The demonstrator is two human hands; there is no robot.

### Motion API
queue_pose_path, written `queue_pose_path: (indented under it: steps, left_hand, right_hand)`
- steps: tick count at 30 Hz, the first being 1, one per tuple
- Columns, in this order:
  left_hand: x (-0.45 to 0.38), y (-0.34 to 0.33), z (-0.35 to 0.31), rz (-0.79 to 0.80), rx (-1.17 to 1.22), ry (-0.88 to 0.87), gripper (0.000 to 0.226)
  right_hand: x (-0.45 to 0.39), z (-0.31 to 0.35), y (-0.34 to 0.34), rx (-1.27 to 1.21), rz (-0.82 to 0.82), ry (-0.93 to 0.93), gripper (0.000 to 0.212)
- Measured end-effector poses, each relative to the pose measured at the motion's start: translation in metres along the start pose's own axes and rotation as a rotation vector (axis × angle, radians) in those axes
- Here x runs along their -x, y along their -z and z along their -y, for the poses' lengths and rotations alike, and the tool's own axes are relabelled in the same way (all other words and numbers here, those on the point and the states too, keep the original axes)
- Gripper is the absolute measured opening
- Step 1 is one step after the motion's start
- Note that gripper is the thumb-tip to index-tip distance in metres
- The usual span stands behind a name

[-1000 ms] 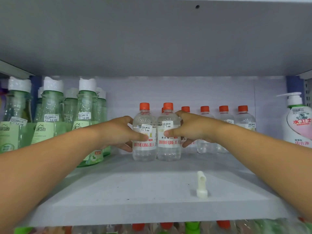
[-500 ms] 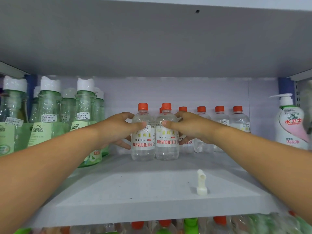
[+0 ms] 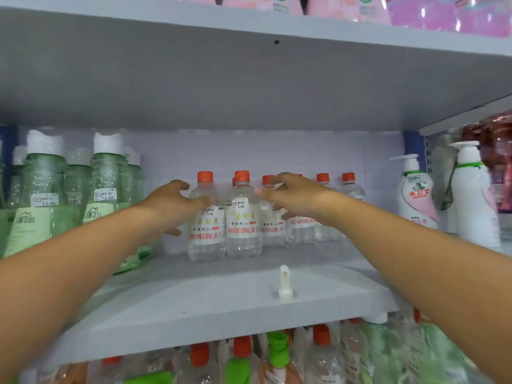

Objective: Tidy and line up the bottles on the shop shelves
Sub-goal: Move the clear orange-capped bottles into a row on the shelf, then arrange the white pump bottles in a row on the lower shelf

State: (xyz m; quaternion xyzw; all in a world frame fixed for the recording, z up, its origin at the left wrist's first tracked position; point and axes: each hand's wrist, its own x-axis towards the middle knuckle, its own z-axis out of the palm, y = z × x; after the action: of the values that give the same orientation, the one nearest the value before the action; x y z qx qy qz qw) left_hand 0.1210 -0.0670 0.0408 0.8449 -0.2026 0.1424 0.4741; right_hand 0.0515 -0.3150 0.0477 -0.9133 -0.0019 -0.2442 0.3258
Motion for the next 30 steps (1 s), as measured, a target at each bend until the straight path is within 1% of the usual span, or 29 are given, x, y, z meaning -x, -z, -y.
queue_pose_path:
  steps: [2, 3, 4, 6, 7, 8, 9, 11, 12, 13, 14, 15, 17, 18, 19, 20, 21, 23, 24, 26, 27, 28, 29, 30]
  left_hand:
    - [0.010, -0.004, -0.018, -0.166, -0.054, -0.047, 0.078]
    - [0.017, -0.009, -0.029, -0.219, -0.021, -0.077, 0.075]
    - [0.025, -0.018, -0.041, -0.235, 0.045, -0.104, 0.070]
    - [0.043, -0.044, -0.069, -0.171, 0.190, -0.145, 0.058]
    - [0.051, -0.062, -0.085, -0.120, 0.229, -0.161, 0.055]
    - [0.057, -0.082, -0.101, -0.074, 0.240, -0.176, 0.053]
    - [0.065, -0.102, -0.118, -0.028, 0.243, -0.185, 0.053]
    - [0.078, -0.143, -0.150, 0.065, 0.257, -0.178, 0.053]
    - [0.083, -0.163, -0.163, 0.109, 0.258, -0.172, 0.054]
    - [0.088, -0.182, -0.174, 0.146, 0.260, -0.166, 0.056]
    - [0.093, -0.199, -0.183, 0.172, 0.261, -0.160, 0.058]
    - [0.097, -0.215, -0.191, 0.190, 0.258, -0.153, 0.059]
    - [0.101, -0.241, -0.202, 0.219, 0.264, -0.146, 0.059]
    - [0.102, -0.251, -0.207, 0.231, 0.279, -0.141, 0.060]
    - [0.102, -0.259, -0.211, 0.237, 0.294, -0.135, 0.062]
    - [0.102, -0.265, -0.214, 0.238, 0.301, -0.132, 0.063]
    - [0.101, -0.269, -0.217, 0.235, 0.295, -0.134, 0.063]
    - [0.097, -0.274, -0.218, 0.197, 0.277, -0.147, 0.053]
    - [0.093, -0.275, -0.216, 0.162, 0.273, -0.148, 0.046]
    - [0.086, -0.272, -0.209, 0.105, 0.281, -0.125, 0.037]
    - [0.084, -0.269, -0.204, 0.096, 0.289, -0.114, 0.034]
    - [0.081, -0.265, -0.198, 0.093, 0.297, -0.105, 0.033]
    - [0.080, -0.261, -0.193, 0.093, 0.306, -0.097, 0.034]
    - [0.079, -0.257, -0.189, 0.097, 0.316, -0.092, 0.035]
  right_hand:
    - [0.024, -0.018, 0.036, 0.008, -0.154, 0.017, 0.076]
    - [0.038, -0.033, 0.060, 0.023, -0.266, 0.041, 0.068]
    - [0.054, -0.051, 0.086, 0.044, -0.400, 0.062, 0.059]
    - [0.087, -0.092, 0.142, 0.086, -0.730, 0.072, 0.042]
    - [0.101, -0.114, 0.166, 0.111, -0.874, 0.044, 0.038]
    - [0.113, -0.134, 0.186, 0.144, -0.943, -0.011, 0.040]
    - [0.121, -0.151, 0.200, 0.169, -0.919, -0.101, 0.048]
    - [0.126, -0.179, 0.214, 0.124, -0.702, -0.322, 0.075]
    - [0.127, -0.188, 0.216, 0.061, -0.605, -0.389, 0.086]
    - [0.128, -0.195, 0.217, -0.016, -0.543, -0.416, 0.089]
    - [0.129, -0.200, 0.216, -0.082, -0.502, -0.417, 0.084]
    - [0.128, -0.204, 0.215, -0.079, -0.464, -0.397, 0.075]
    - [0.125, -0.204, 0.207, 0.089, -0.390, -0.332, 0.063]
    - [0.122, -0.202, 0.201, 0.161, -0.375, -0.283, 0.062]
    - [0.119, -0.199, 0.194, 0.172, -0.357, -0.233, 0.063]
    - [0.118, -0.195, 0.186, 0.145, -0.327, -0.181, 0.062]
    - [0.117, -0.190, 0.178, 0.107, -0.285, -0.124, 0.056]
    - [0.115, -0.181, 0.166, 0.079, -0.155, -0.044, 0.047]
    - [0.114, -0.179, 0.165, 0.105, -0.071, -0.035, 0.052]
    - [0.115, -0.176, 0.177, 0.140, 0.039, -0.083, 0.075]
    - [0.112, -0.180, 0.187, 0.125, 0.043, -0.121, 0.076]
    - [0.107, -0.185, 0.198, 0.085, 0.011, -0.148, 0.067]
    - [0.102, -0.190, 0.209, 0.036, -0.052, -0.180, 0.058]
    - [0.096, -0.195, 0.218, 0.017, -0.131, -0.206, 0.054]
